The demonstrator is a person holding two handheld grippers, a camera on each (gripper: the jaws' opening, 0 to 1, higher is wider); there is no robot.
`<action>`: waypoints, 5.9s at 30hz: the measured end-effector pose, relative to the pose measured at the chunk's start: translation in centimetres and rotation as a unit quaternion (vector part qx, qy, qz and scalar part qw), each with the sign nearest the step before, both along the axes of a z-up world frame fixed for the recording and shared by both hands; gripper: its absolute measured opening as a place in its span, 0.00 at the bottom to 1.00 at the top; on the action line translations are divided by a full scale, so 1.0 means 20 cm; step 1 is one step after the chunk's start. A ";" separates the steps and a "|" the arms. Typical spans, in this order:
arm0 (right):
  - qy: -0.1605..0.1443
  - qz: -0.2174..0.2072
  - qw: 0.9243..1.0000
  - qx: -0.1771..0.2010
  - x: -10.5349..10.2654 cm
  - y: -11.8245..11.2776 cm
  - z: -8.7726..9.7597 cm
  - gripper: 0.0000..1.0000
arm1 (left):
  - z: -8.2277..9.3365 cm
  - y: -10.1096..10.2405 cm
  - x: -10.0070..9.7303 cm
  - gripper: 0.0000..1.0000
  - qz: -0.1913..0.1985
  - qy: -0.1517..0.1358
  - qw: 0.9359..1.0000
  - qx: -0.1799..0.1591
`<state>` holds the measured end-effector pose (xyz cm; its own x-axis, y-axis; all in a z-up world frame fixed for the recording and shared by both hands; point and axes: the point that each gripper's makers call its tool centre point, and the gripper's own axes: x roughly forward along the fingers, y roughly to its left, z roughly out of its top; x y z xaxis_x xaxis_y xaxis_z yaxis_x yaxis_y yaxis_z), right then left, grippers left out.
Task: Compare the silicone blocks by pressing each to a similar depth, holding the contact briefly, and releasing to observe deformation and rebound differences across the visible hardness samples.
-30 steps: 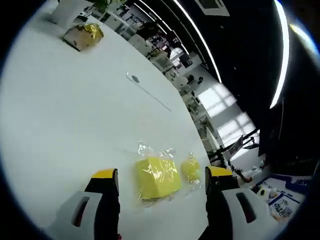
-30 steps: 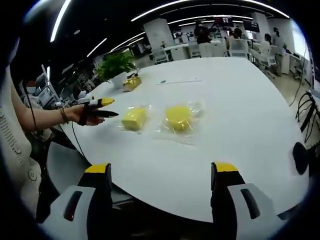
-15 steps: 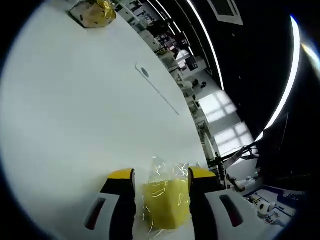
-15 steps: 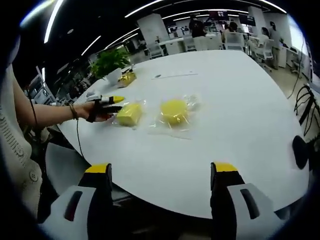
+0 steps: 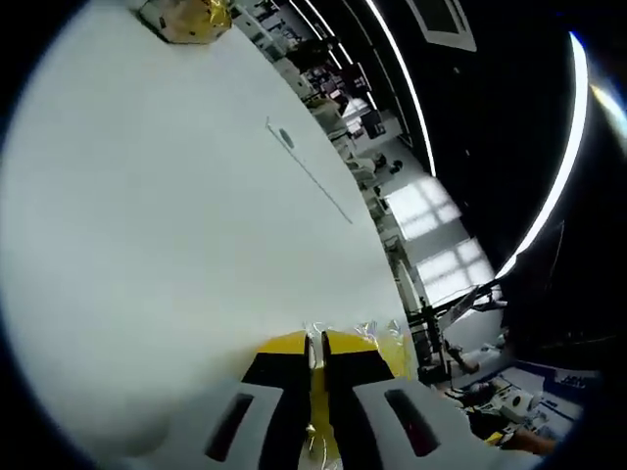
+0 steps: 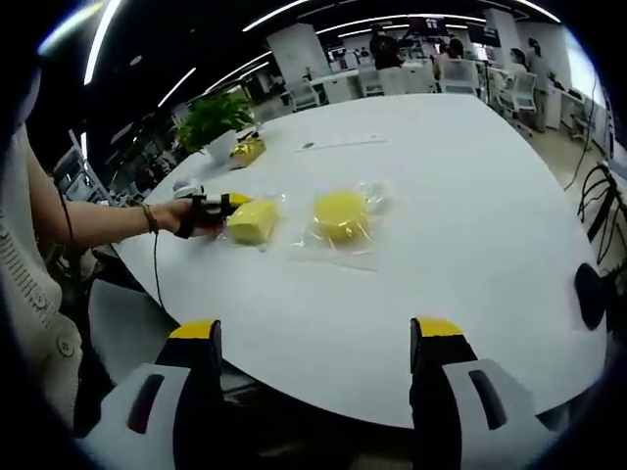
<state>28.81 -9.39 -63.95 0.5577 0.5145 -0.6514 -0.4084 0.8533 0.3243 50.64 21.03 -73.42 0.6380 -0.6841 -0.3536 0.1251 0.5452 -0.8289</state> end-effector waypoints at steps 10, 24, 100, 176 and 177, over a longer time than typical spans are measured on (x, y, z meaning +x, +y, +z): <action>-0.007 0.000 1.000 0.003 0.01 0.01 0.01 0.72 | 0.09 -0.01 0.01 0.00 -0.017 -0.044 0.997 0.066; -0.046 0.004 0.999 0.020 0.02 0.03 0.09 0.72 | 0.40 -0.14 -0.05 0.00 -0.055 -0.118 0.978 0.162; -0.142 0.275 0.932 0.190 0.45 0.91 0.52 0.57 | 1.47 -0.69 -0.72 0.00 -0.341 -0.381 0.851 0.122; -0.198 0.236 0.942 0.134 0.33 0.83 0.63 0.17 | 1.53 -0.65 -0.75 0.00 -0.299 -0.401 0.847 0.181; -0.200 0.238 0.941 0.131 0.33 0.83 0.63 0.17 | 1.53 -0.65 -0.76 0.00 -0.300 -0.399 0.848 0.180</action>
